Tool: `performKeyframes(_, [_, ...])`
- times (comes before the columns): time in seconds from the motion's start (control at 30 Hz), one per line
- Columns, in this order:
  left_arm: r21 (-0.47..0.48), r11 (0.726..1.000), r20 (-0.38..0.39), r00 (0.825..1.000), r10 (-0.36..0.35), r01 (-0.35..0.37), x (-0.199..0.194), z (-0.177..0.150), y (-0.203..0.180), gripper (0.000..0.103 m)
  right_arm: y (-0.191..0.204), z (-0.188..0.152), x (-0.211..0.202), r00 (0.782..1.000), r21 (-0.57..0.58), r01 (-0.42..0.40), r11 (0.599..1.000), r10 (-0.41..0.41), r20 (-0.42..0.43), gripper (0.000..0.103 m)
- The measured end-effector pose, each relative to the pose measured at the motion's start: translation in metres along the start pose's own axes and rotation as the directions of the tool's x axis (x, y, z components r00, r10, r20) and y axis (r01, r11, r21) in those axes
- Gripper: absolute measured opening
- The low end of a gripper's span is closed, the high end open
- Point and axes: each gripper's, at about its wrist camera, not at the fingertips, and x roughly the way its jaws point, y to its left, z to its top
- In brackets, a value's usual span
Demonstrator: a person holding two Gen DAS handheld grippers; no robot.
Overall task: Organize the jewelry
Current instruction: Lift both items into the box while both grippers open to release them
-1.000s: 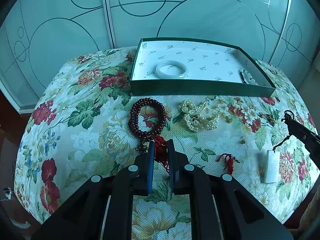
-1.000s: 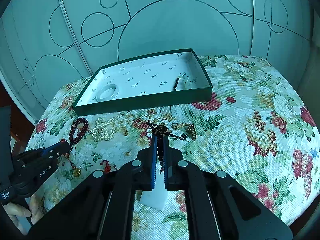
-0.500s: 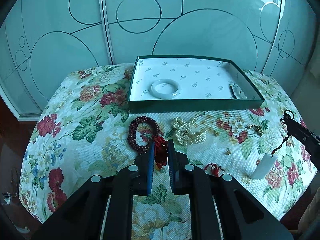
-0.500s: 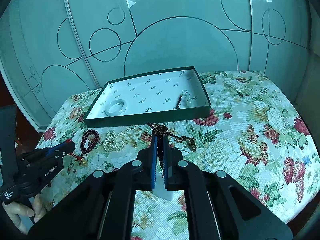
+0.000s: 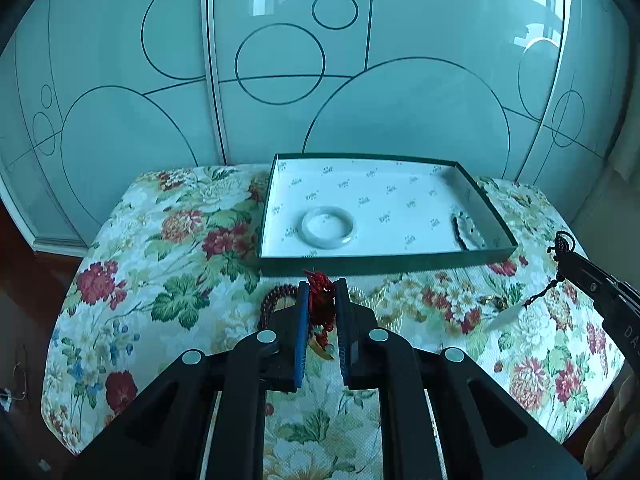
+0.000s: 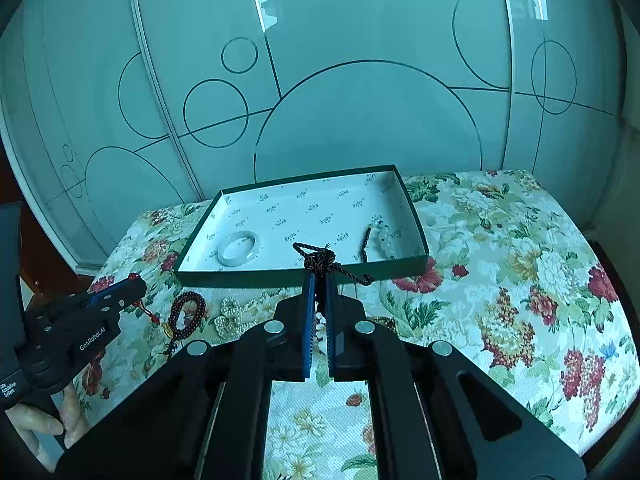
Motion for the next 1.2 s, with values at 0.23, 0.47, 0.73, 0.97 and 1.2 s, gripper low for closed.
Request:
performKeyframes(0.23, [-0.004,1.0,0.042,0.999,-0.025,0.025,0.005,0.031,0.0,0.013,0.006,0.037,0.007,0.999,-0.008,-0.011,1.0,0.011,0.053,0.005])
performKeyframes(0.47, [0.032,0.999,0.082,0.997,-0.012,0.01,0.022,0.066,-0.006,0.013,0.008,0.069,0.029,0.997,-0.014,-0.013,1.0,0.014,0.077,0.005])
performKeyframes(0.73, [0.013,1.0,0.05,0.999,-0.006,0.006,0.073,0.089,-0.005,0.013,0.003,0.084,0.075,0.999,-0.01,-0.015,1.0,0.015,0.034,0.005])
performKeyframes(0.97, [-0.009,1.0,-0.03,1.0,0.002,-0.002,0.133,0.082,-0.001,0.013,-0.002,0.074,0.123,0.999,-0.004,-0.009,1.0,0.009,-0.051,0.005])
performKeyframes(1.2, [-0.002,1.0,-0.091,0.996,0.016,-0.016,0.175,0.083,0.0,0.013,-0.013,0.074,0.167,0.994,0.015,0.009,1.0,-0.007,-0.111,0.005])
